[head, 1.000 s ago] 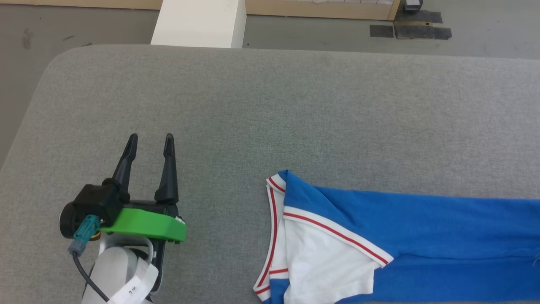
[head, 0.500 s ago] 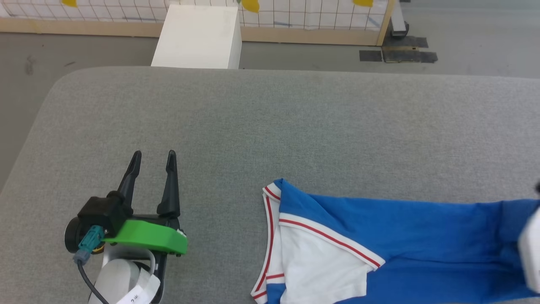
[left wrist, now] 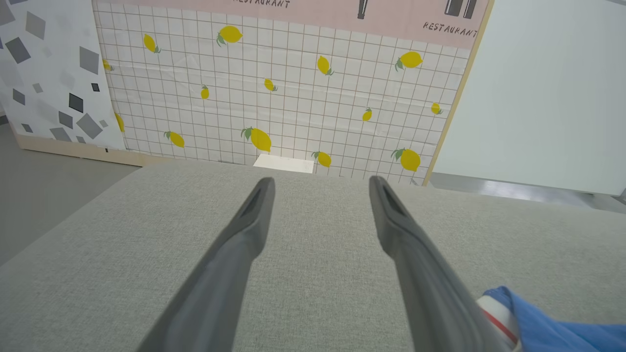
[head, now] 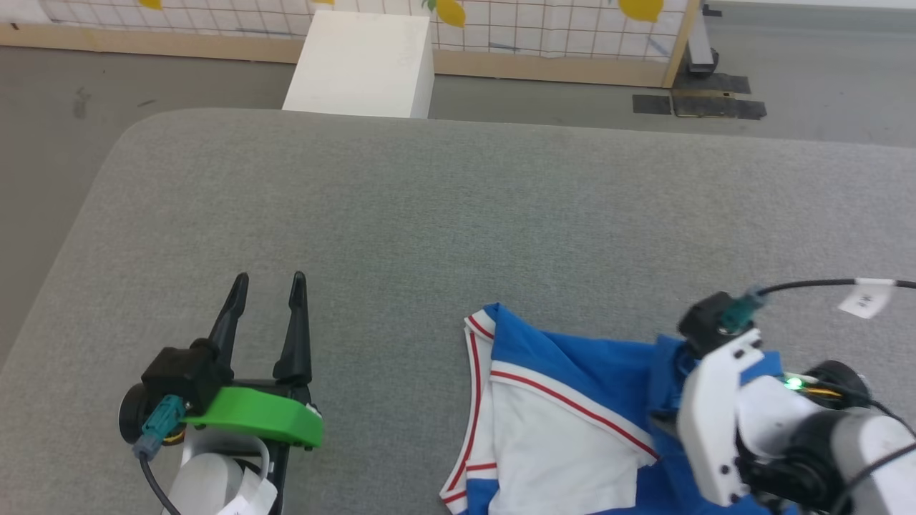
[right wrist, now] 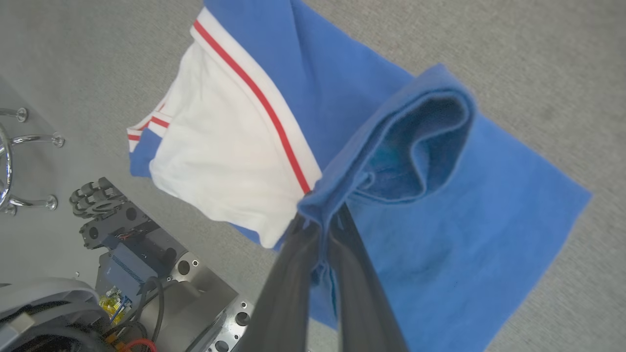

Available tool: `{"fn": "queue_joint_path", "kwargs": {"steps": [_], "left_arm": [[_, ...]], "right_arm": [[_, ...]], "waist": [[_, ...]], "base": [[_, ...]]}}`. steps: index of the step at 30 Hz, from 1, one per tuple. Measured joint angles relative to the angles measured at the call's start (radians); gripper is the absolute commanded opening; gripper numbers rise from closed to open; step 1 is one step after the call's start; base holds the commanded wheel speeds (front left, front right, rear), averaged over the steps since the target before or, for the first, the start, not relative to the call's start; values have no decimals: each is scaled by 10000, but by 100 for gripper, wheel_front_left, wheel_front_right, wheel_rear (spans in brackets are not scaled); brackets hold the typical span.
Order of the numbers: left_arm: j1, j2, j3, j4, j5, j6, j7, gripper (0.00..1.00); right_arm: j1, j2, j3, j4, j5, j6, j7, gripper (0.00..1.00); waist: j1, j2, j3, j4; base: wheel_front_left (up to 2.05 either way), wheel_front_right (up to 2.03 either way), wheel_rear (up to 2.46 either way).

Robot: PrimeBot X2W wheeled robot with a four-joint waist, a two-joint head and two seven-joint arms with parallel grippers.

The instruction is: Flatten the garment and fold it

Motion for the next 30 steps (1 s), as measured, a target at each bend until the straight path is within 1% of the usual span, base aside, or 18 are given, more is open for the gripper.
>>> {"fn": "queue_joint_path", "kwargs": {"steps": [8, 12, 17, 22, 23, 24, 25, 28, 30], "left_arm": [[62, -40, -42, 65, -2, -33, 0, 100], [62, -61, -40, 90, -15, -38, 0, 100], [61, -115, -42, 98, -15, -40, 0, 100], [58, -198, -96, 169, -23, -42, 2, 100], [56, -207, -105, 182, -27, -42, 0, 100], [55, -211, -109, 196, -27, -42, 0, 100], [55, -213, -111, 221, -27, -44, 2, 100], [55, -221, -102, 290, -27, -44, 0, 100], [56, -221, -102, 328, -27, -44, 0, 100]], "right_arm": [[-955, 918, 1597, 1315, 69, 0, -686, 0], [-1409, 1342, 2161, 2165, -86, 0, -1292, 0], [-1755, 1879, 2502, 3526, -261, 0, -2217, 0], [-1893, 2192, 2602, 4838, -470, 0, -3112, 0], [-1898, 2243, 2600, 5033, -476, 0, -3287, 6], [-1911, 2280, 2631, 5164, -468, 0, -3384, 35], [-1936, 2330, 2677, 5275, -426, 0, -3509, 100], [-2097, 2443, 2915, 5331, -104, 0, -3724, 100], [-2198, 2531, 3081, 5101, 332, 0, -3893, 100]], "waist": [[0, 0, 65, 352], [0, 0, 170, 436], [0, 0, 272, 441], [0, 0, 344, 414], [0, 0, 351, 406], [0, 0, 352, 396], [0, 0, 344, 379], [0, 0, 273, 304], [0, 0, 190, 232]], "base": [[0, 0, 0], [0, 0, 0], [0, 0, 0], [0, 0, 0], [0, 0, 0], [0, 0, 0], [0, 0, 0], [0, 0, 0], [0, 0, 0]]}}
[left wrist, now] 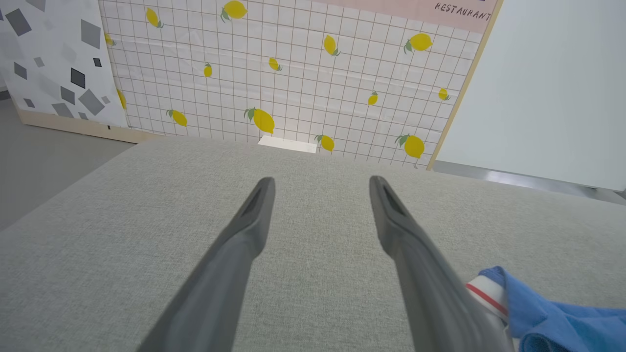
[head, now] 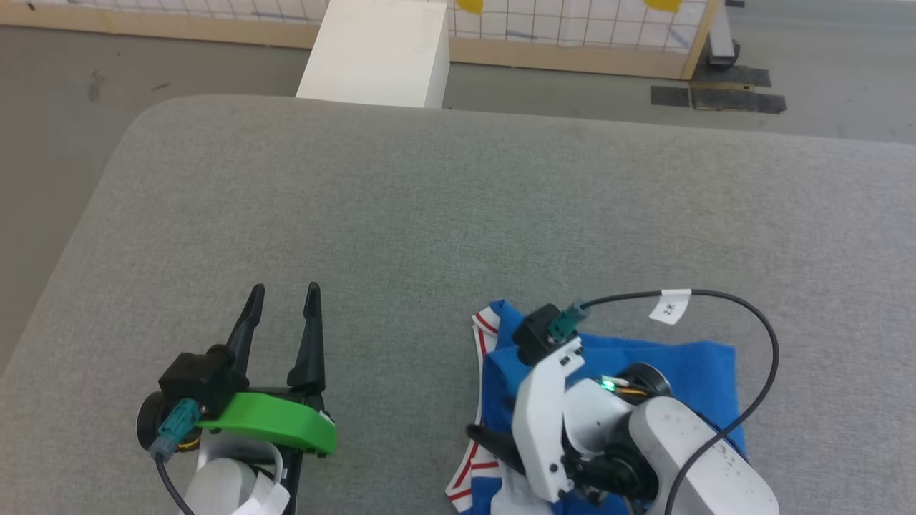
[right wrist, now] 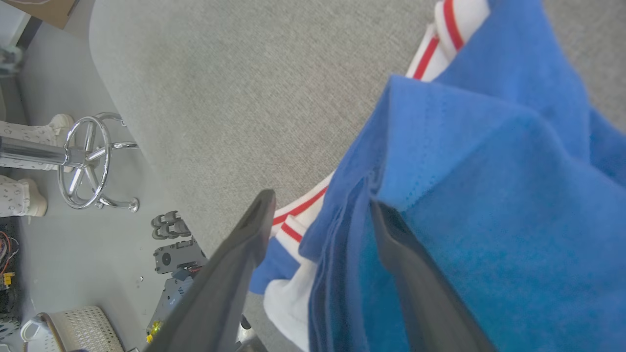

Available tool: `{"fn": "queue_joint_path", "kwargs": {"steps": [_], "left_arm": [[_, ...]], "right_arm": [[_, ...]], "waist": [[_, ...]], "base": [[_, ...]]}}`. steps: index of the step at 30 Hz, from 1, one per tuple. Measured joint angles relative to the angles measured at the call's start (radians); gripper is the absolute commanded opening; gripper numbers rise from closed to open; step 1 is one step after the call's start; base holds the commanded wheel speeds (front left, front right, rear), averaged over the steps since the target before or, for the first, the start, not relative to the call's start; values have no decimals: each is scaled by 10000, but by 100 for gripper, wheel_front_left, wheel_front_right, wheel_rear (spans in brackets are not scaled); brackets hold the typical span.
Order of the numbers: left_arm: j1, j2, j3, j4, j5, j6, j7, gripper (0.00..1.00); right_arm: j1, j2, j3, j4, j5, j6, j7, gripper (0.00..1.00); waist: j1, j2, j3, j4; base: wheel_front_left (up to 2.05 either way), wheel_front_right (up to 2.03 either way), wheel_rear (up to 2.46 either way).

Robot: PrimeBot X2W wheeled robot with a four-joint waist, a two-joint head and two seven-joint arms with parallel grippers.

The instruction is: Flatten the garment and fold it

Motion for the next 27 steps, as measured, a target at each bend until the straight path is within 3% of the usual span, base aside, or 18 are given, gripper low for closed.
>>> {"fn": "queue_joint_path", "kwargs": {"steps": [4, 5, 12, 19, 27], "left_arm": [[10, 0, 36, 84, -2, 0, 0, 100], [37, 0, 67, 153, -2, 4, 0, 100], [225, 4, 173, 148, -4, 113, 0, 100], [435, 13, 270, -25, -4, 378, 0, 100], [520, 15, 174, -196, 63, 481, 0, 100]], "right_arm": [[-130, 79, 240, -859, 721, 0, -102, 100], [-127, 15, 65, -1682, 1195, 0, -305, 100], [135, -639, -1770, -3923, 1396, -2, -2238, 100], [1338, -1225, -4163, -4851, 1060, -2, -4736, 100], [2815, -1812, -5883, -4886, 17, -2, -7977, 100]], "waist": [[0, 0, -206, -179], [0, 0, -405, -327], [0, 0, -894, -731], [0, 0, -1235, -1198], [0, 0, -1316, -1571]], "base": [[0, 0, 0], [0, 0, 0], [0, 0, 0], [0, 0, 0], [0, 0, 0]]}}
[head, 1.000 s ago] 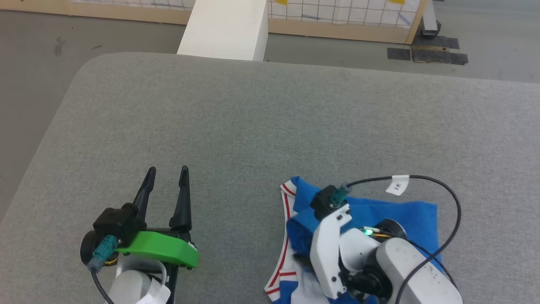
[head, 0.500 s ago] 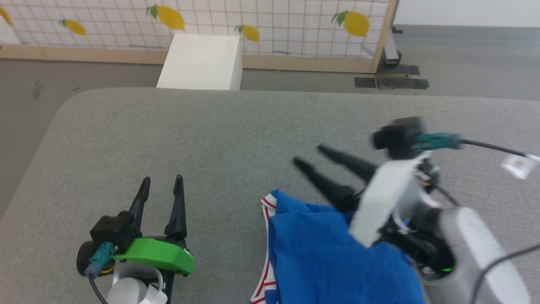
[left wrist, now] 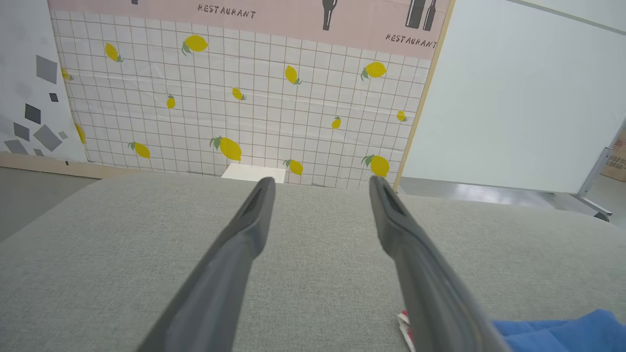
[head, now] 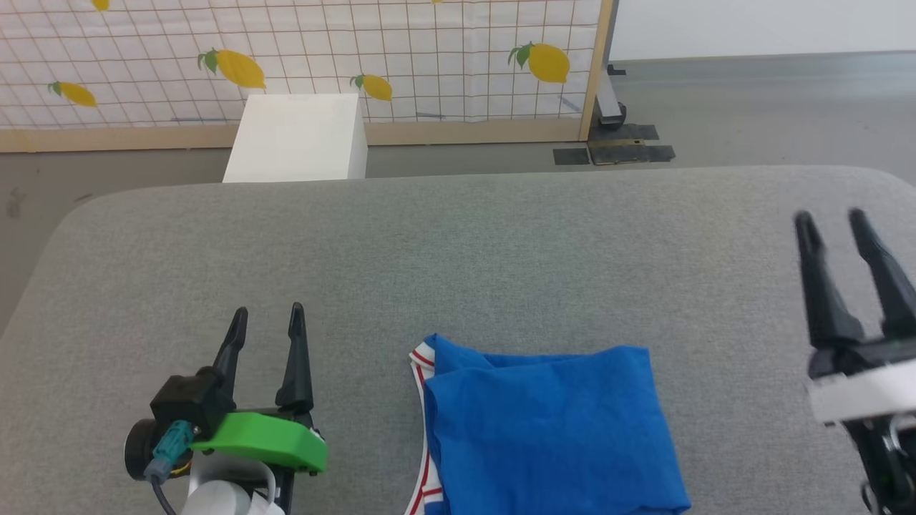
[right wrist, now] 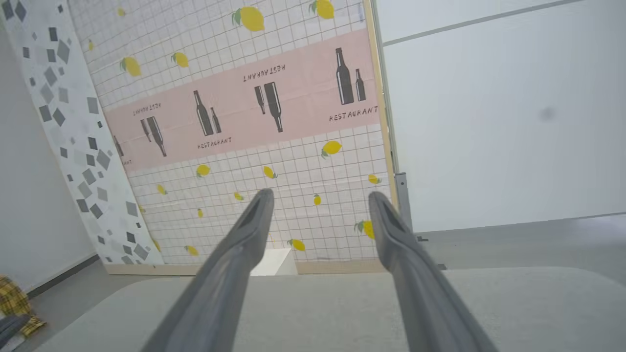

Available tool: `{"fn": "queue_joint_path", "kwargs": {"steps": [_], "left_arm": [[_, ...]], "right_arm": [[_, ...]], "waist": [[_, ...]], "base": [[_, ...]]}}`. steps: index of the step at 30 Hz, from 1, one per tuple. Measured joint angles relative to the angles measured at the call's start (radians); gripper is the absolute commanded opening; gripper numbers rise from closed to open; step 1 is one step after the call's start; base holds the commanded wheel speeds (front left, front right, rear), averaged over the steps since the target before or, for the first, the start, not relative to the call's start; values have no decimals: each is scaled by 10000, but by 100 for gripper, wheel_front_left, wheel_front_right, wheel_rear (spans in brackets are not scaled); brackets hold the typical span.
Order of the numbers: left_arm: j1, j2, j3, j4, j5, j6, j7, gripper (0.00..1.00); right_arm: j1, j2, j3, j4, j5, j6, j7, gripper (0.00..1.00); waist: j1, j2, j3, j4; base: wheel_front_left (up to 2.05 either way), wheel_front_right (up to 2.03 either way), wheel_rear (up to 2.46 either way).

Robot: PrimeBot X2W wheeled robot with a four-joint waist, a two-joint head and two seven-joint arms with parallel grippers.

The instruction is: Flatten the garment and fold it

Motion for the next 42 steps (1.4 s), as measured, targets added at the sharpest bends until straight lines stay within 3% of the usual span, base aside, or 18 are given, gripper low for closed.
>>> {"fn": "queue_joint_path", "kwargs": {"steps": [5, 13, 17, 24, 25, 29, 42], "left_arm": [[58, -4, -127, 4, 56, 67, 0, 100], [127, -10, -228, 144, 119, 109, 0, 100], [146, -12, -257, 167, 119, 111, 0, 100], [107, -12, -291, 274, 115, 111, 0, 100], [66, -15, -330, 307, 113, 111, 0, 100], [20, -21, -391, 364, 86, 109, 0, 100], [-184, -63, -472, 456, 19, 109, 0, 100]], "right_arm": [[911, -17, -763, 754, -487, 2, -1195, 100], [1357, 0, -788, 1992, -725, 0, -1241, 100], [1169, -100, -389, 2272, -941, 0, -249, 100], [121, -297, 892, 2830, -1264, 0, 3158, 100], [-116, -288, 1175, 3131, -1338, 2, 4046, 100], [-412, -215, 1570, 3800, -1475, 2, 5373, 100], [-933, -75, 2290, 4794, -1755, 0, 7129, 100]], "waist": [[0, 0, 107, -13], [1, 0, 278, 149], [0, 0, 408, 242], [0, -1, 653, 411], [0, 0, 724, 479], [0, 0, 876, 642], [0, 0, 1321, 1168]], "base": [[0, 0, 0], [0, 0, 0], [0, 0, 0], [0, 0, 0], [0, 0, 0], [0, 0, 0], [0, 0, 0]]}}
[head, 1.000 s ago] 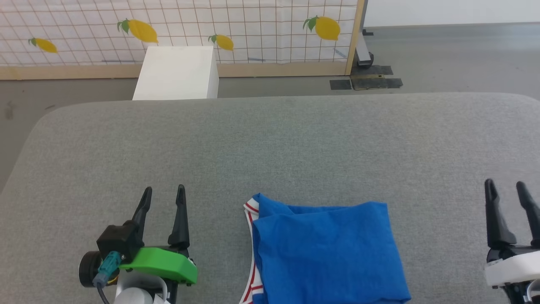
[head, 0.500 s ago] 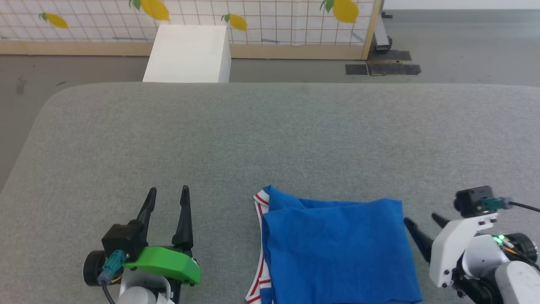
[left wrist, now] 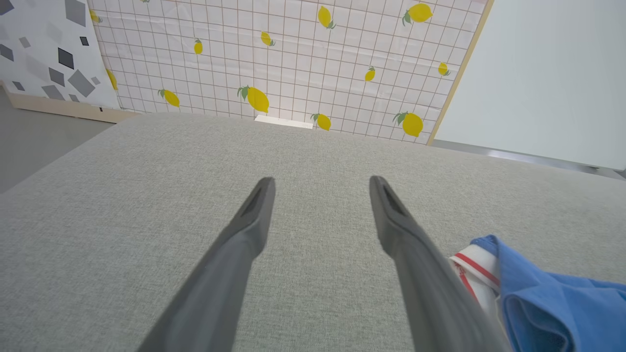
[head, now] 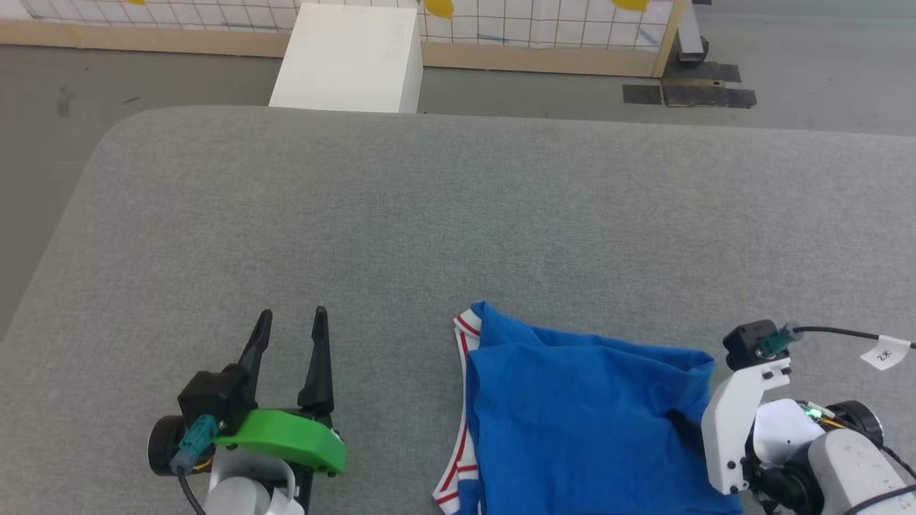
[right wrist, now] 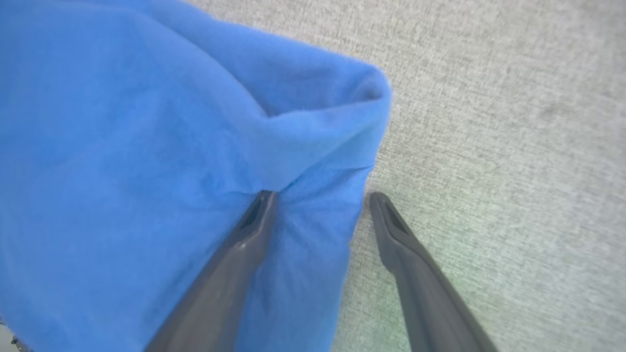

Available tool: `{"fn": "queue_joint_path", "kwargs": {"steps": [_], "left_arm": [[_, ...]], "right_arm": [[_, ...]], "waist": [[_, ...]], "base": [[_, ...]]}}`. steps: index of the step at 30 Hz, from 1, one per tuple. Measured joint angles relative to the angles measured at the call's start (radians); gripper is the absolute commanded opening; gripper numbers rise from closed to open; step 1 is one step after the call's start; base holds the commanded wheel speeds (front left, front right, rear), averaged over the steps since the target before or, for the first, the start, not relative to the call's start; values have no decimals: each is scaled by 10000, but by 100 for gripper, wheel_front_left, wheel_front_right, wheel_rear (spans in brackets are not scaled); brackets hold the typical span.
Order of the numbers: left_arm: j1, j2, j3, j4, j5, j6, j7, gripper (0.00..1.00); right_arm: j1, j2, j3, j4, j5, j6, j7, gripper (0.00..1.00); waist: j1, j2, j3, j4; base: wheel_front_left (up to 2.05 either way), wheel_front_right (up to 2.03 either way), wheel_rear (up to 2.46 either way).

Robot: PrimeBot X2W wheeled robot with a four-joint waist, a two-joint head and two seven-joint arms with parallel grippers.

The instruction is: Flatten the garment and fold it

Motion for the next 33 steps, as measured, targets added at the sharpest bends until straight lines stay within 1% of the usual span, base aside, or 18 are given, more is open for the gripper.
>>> {"fn": "queue_joint_path", "kwargs": {"steps": [1, 2, 7, 9, 12, 14, 18, 20, 23, 27, 30, 33], "left_arm": [[-8, -4, -4, 6, -4, 0, 0, 100], [-22, -6, -10, 12, -17, 0, 0, 100], [-127, -15, -109, 29, -29, -27, 0, 100], [-200, -27, -155, 10, -31, -48, 0, 100], [-244, -46, -169, -27, -56, -48, 0, 100], [-259, -52, -128, -81, -58, -48, 0, 100], [-311, -58, -84, -188, -58, -44, 0, 100], [-391, -54, -71, -238, -56, -46, 0, 100], [-525, -21, -65, -330, -23, -48, 0, 100], [-872, 121, -113, -458, 96, -48, 50, 100], [-1254, 299, -201, -696, 205, -48, 268, 100], [-1527, 531, -257, -1020, 282, -48, 606, 100]], "right_arm": [[-36, 12, 10, 0, 36, 0, 104, 27], [-88, 17, 10, -13, 98, -2, 167, 0], [-139, -17, 318, -316, 236, -2, 207, 0], [-144, -180, 550, -539, 255, -2, 209, 0], [-245, -522, 1024, -991, 343, -2, 322, 0], [-410, -867, 1290, -1381, 483, 0, 508, 0], [-714, -1707, 1292, -1873, 700, 6, 773, 0], [-821, -2215, 1080, -1987, 759, 6, 863, 0], [-1031, -2796, 700, -1994, 802, 6, 976, 0], [-1342, -3396, -84, -1753, 748, 6, 903, 0], [-1460, -3672, -807, -1423, 673, 6, 616, 0], [-1769, -3783, -1386, -1022, 460, 6, 190, 0]], "waist": [[0, 0, 16, 18], [0, 0, 33, 35], [0, 0, 61, 7], [0, 0, 55, -77], [0, 0, 56, -309], [0, 0, 66, -558], [0, 0, 136, -1153], [0, 0, 211, -1543], [0, 0, 365, -2126], [0, 0, 722, -2864], [0, 0, 1170, -3230], [1, 0, 1686, -3510]], "base": [[0, 0, 0], [0, 0, 0], [0, 0, 0], [0, 0, 0], [0, 0, 0], [0, 0, 0], [0, 0, 0], [0, 0, 0], [0, 0, 0], [0, 0, 0], [0, 0, 0], [0, 0, 0]]}}
